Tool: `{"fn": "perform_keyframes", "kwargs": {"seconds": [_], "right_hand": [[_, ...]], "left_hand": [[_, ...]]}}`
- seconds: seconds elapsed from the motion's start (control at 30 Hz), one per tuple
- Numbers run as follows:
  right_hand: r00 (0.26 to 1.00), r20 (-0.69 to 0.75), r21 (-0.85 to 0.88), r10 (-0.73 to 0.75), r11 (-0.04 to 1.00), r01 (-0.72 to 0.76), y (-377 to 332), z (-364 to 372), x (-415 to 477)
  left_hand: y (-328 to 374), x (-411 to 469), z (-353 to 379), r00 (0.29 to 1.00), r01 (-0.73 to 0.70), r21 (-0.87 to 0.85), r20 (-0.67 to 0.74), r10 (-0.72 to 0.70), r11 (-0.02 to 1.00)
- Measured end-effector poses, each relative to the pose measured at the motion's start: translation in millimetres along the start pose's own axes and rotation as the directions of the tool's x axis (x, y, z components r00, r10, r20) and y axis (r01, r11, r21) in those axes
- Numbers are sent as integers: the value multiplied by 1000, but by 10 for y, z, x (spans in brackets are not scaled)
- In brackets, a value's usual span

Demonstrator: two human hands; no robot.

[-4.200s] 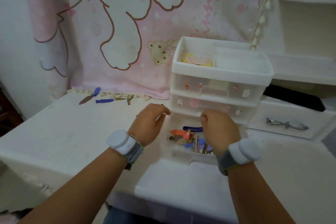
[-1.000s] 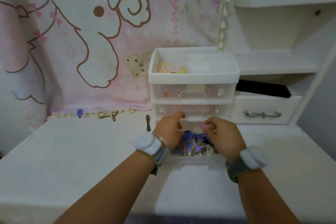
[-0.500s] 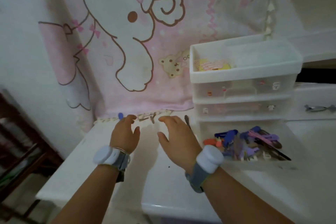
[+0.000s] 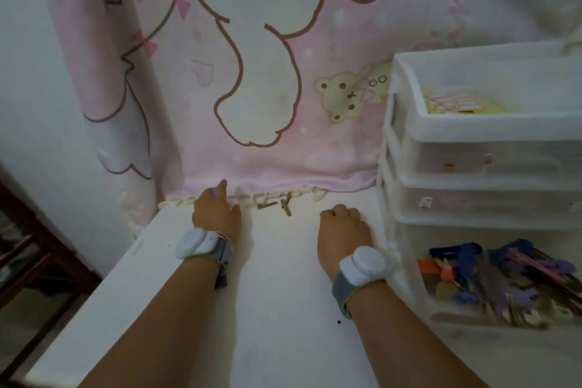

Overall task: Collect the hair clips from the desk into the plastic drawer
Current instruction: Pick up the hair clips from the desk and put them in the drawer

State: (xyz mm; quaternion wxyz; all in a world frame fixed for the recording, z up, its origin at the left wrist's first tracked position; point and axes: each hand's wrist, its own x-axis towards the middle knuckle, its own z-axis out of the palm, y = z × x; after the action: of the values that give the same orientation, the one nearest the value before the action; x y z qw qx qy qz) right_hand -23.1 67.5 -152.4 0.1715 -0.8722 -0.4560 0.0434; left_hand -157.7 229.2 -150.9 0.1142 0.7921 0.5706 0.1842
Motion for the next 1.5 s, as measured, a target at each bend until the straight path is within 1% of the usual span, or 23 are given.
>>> {"fn": "perform_keyframes", "kwargs": {"seconds": [0.07, 0.13, 0.2, 0.27, 0.33, 0.43, 0.5, 0.6, 0.67, 0.73, 0.8, 0.87, 1.0, 1.2, 1.27, 1.33, 1.4, 1.43, 1.5], "right_hand": [[997, -26, -37, -68, 997, 67, -9, 7, 20], [995, -61, -37, -81, 996, 79, -48, 38, 37], [994, -93, -37, -51, 998, 48, -91, 75, 36], [994, -106, -38, 3, 999, -7, -124, 123, 65], [993, -98, -4, 65, 998, -66, -161, 157, 111], [994, -81, 64, 75, 995, -70, -207, 182, 217], [995, -84, 131, 62, 990, -51, -255, 168, 290], [995, -92, 184, 41, 983, -23, -359, 144, 404], [996, -84, 175, 13, 985, 2, -435, 179, 471], [998, -58, 113, -27, 993, 33, -458, 230, 524], [998, -26, 81, -59, 995, 61, -447, 268, 567], [998, -19, 108, -62, 992, 64, -433, 259, 589], [996, -69, 153, -57, 986, 67, -416, 263, 598], [986, -91, 134, -137, 980, 148, -413, 243, 577], [983, -94, 140, -159, 975, 171, -422, 241, 565], [983, -96, 164, -157, 972, 171, -419, 242, 568], [985, -107, 204, -136, 967, 156, -414, 248, 586], [985, -129, 238, -119, 960, 147, -416, 251, 593], [974, -220, 321, -47, 940, 118, -410, 235, 603]], "left_hand": [[2, 122, 57, 1000, -5, 46, 29, 4, 999], [-2, 225, 91, 1000, -25, 68, 9, 25, 997], [-18, 276, 93, 999, -51, 72, -3, 52, 996], [-48, 279, 73, 999, -40, 16, -20, 41, 999], [-84, 256, 32, 999, -15, -45, -31, 14, 999], [-115, 214, -45, 999, -8, -101, -35, 5, 995], [-124, 181, -89, 1000, -12, -56, -28, 10, 998], [-157, 146, -104, 999, -31, 78, 13, 30, 996], [-187, 142, -112, 999, -33, 150, 48, 27, 988], [-189, 144, -111, 998, -12, 167, 60, 2, 986], [-179, 156, -101, 998, 0, 151, 58, -9, 989], [-183, 181, -111, 999, 4, 121, 45, -9, 993], [-225, 232, -129, 999, 19, 51, 34, -21, 999], [-409, 317, -264, 993, 85, -108, -66, -93, 990], [-423, 297, -328, 986, 76, -135, -136, -95, 988], [-378, 243, -388, 963, 35, -117, -262, -65, 993], [-274, 171, -397, 928, -42, -147, -372, -16, 988], [-207, 127, -396, 919, -91, -186, -394, 10, 978], [-32, 49, -341, 931, -180, -267, -356, 76, 947]]}}
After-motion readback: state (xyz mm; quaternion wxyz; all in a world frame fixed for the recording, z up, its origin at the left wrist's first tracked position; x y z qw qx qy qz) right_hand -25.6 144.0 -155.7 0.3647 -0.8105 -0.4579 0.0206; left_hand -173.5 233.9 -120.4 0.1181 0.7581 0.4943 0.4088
